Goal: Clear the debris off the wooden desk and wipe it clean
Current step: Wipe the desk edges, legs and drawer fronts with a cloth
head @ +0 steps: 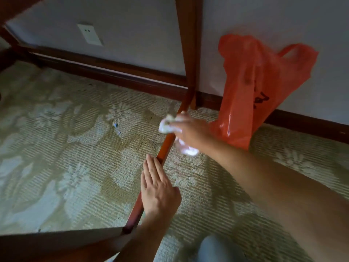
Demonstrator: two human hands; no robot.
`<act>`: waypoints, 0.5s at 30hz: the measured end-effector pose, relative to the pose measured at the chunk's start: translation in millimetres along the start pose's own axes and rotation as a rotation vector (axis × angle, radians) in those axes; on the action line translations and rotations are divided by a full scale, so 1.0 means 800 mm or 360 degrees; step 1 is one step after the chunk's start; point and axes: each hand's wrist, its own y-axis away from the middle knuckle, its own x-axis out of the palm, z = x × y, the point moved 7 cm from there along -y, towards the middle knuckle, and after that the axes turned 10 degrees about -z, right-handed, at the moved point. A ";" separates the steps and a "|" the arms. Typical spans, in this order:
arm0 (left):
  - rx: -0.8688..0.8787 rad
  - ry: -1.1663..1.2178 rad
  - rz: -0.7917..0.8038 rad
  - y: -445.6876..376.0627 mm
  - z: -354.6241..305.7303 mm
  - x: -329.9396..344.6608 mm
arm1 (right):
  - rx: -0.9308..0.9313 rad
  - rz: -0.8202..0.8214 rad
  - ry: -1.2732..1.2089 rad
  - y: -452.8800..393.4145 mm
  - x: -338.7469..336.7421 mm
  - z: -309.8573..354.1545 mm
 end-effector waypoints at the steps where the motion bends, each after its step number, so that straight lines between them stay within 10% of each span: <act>1: 0.0000 0.0018 -0.0007 0.001 0.000 0.005 | 0.0240 -0.0109 0.0030 -0.018 -0.008 -0.026; 7: 0.0080 0.0108 -0.0204 -0.004 0.009 0.023 | -0.0154 0.0029 0.0078 -0.051 -0.007 -0.046; 12: 0.0125 0.0026 -0.0189 -0.004 0.005 0.026 | 0.0383 -0.0169 0.0166 -0.094 -0.023 -0.140; 15: 0.0109 0.0056 -0.0153 -0.005 0.006 0.026 | 0.0179 -0.0016 0.0079 -0.076 0.000 -0.100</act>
